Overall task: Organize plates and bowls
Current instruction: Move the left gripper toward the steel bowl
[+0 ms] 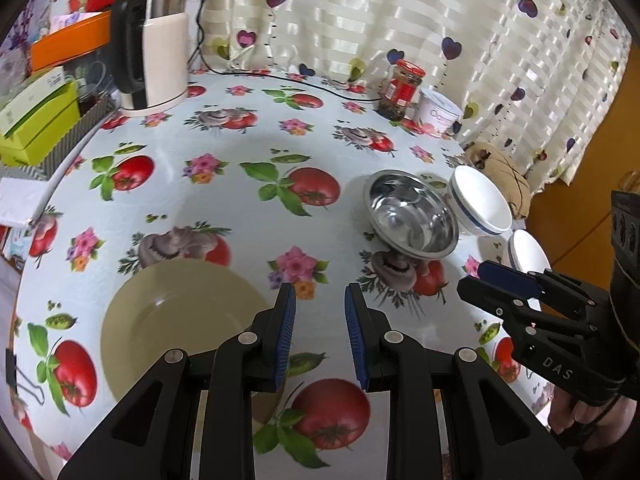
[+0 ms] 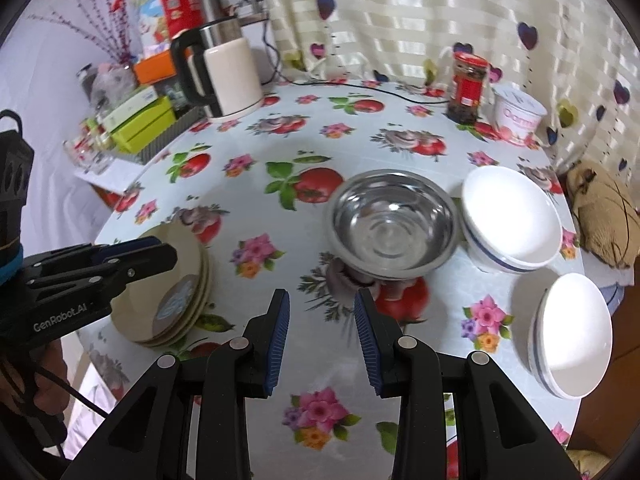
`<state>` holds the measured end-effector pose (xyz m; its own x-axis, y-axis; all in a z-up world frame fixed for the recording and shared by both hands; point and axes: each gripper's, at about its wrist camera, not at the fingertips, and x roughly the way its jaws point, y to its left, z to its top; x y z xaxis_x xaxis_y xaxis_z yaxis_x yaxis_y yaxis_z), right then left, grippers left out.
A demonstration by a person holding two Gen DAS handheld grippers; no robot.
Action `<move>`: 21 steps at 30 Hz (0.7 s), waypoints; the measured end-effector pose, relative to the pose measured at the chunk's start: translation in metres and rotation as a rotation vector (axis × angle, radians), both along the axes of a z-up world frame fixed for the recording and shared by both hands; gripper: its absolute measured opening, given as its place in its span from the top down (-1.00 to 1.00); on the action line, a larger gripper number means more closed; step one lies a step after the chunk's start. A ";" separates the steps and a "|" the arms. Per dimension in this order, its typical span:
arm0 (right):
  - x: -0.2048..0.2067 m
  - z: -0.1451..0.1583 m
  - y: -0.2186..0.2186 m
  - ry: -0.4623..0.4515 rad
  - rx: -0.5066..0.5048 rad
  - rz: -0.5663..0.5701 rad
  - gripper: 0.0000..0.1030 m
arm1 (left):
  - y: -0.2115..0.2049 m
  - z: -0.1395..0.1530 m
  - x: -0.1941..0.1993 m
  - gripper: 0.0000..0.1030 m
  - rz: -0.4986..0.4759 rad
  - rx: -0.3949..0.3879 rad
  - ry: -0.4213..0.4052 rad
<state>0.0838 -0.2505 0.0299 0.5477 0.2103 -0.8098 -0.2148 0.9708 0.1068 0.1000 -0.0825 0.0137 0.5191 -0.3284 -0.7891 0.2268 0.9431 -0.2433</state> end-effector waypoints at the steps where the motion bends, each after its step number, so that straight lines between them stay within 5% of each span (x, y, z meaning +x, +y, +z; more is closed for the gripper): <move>1: 0.001 -0.001 -0.002 0.000 0.002 -0.007 0.35 | -0.003 0.000 0.003 0.50 -0.007 -0.001 0.001; 21: 0.048 -0.040 -0.070 0.081 0.096 -0.222 0.35 | -0.073 -0.030 0.082 0.47 -0.063 -0.028 0.091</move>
<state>0.1321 -0.3203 -0.0097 0.5236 0.1703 -0.8348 0.0159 0.9777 0.2094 0.1815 -0.1554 -0.0164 0.4234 -0.3807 -0.8221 0.2608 0.9202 -0.2918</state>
